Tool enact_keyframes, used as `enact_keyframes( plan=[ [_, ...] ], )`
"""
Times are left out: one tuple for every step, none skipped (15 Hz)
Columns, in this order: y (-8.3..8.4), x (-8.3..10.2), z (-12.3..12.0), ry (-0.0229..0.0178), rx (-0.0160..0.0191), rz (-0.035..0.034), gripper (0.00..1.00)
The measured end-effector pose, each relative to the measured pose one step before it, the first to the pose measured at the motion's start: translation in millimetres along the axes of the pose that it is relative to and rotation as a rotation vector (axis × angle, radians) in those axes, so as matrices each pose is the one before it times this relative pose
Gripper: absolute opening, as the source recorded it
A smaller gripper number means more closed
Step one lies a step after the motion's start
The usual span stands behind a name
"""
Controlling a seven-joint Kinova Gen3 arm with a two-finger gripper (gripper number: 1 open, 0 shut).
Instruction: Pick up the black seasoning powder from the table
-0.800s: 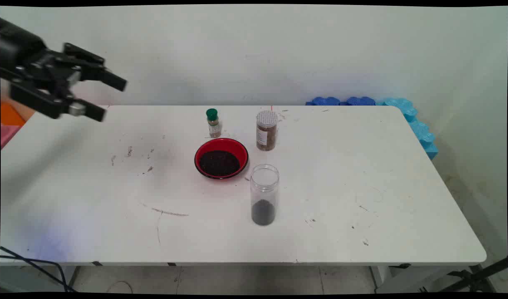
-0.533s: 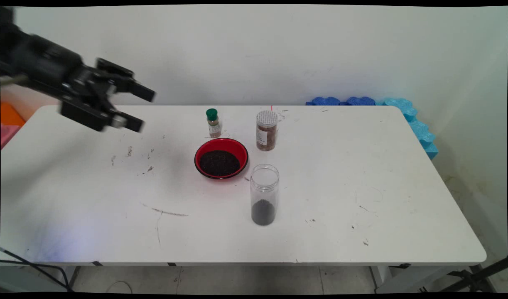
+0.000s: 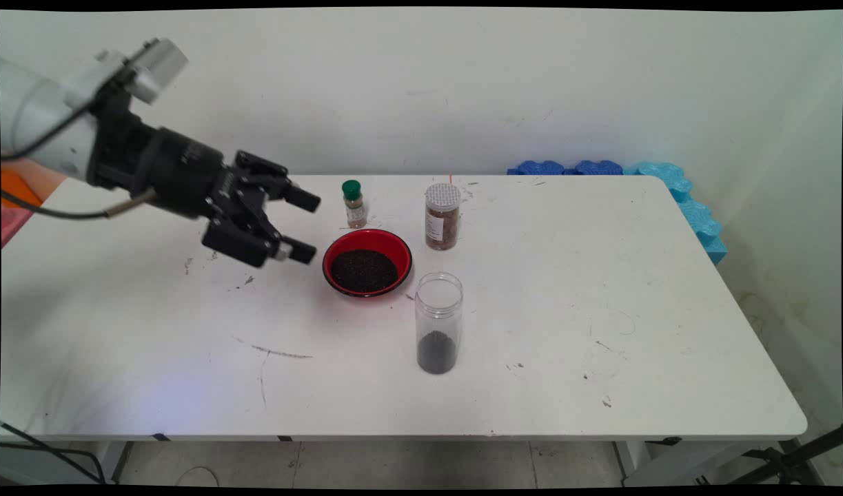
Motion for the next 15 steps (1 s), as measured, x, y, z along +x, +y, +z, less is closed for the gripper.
enact_keyframes(
  plan=[
    [1.37, -3.31, 6.43, -0.00219, -0.00520, 0.00072, 1.00],
    [1.27, -4.45, 6.62, -0.00334, -0.00459, 0.00151, 1.00],
    [0.90, -4.62, 6.30, -0.00297, -0.00206, 0.00166, 1.00],
    [0.57, -3.75, 5.24, -0.00170, -0.00040, 0.00098, 1.00],
    [0.11, -2.37, 3.60, -0.00024, 0.00120, -0.00055, 1.00],
    [0.10, -3.31, 5.33, -0.00020, 0.00164, -0.00105, 1.00],
    [-0.04, -3.84, 6.37, -0.00009, 0.00174, -0.00328, 1.00],
    [-0.18, -3.62, 6.61, 0.00015, 0.00153, -0.00374, 1.00],
    [-0.27, -2.85, 5.63, 0.00040, 0.00069, -0.00302, 1.00],
    [-0.12, -3.15, 6.66, 0.00068, -0.00060, -0.00287, 1.00],
    [0.05, -2.60, 6.78, 0.00222, -0.00222, -0.00057, 1.00],
    [-0.05, -1.79, 5.83, 0.00260, -0.00210, 0.00078, 1.00],
    [-0.16, -1.01, 4.07, 0.00185, -0.00108, 0.00134, 1.00],
    [-0.35, -1.41, 5.93, 0.00230, -0.00140, 0.00176, 1.00],
    [-0.61, -1.41, 6.92, 0.00288, -0.00076, 0.00235, 1.00]
  ],
)
